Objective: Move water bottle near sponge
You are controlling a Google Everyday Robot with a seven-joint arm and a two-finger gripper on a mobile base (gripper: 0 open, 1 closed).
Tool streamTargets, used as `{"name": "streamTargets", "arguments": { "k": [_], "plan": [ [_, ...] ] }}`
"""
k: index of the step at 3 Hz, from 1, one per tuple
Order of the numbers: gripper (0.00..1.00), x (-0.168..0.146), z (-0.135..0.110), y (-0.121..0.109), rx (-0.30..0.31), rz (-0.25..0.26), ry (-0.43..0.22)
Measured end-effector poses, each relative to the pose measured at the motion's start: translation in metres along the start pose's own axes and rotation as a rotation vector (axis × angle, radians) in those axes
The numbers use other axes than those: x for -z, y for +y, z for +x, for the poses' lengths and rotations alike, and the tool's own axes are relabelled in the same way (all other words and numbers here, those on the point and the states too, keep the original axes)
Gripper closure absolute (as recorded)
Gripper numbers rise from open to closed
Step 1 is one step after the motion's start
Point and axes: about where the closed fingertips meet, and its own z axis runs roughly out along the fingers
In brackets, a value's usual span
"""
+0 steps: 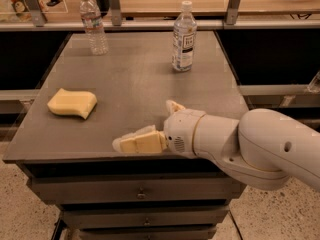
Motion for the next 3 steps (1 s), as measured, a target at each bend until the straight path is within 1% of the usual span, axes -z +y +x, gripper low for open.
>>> {"name": "streamTargets", "arguments": {
  "k": [1,2,3],
  "plan": [
    [0.0,-0.035,-0.002,-0.012,0.022,0.006,-0.023],
    [0.0,-0.058,-0.015,-0.023,0.046,0.016,-0.058],
    [0.0,-0.076,-0.031,-0.037,0.061,0.042,-0.082]
  ]
}}
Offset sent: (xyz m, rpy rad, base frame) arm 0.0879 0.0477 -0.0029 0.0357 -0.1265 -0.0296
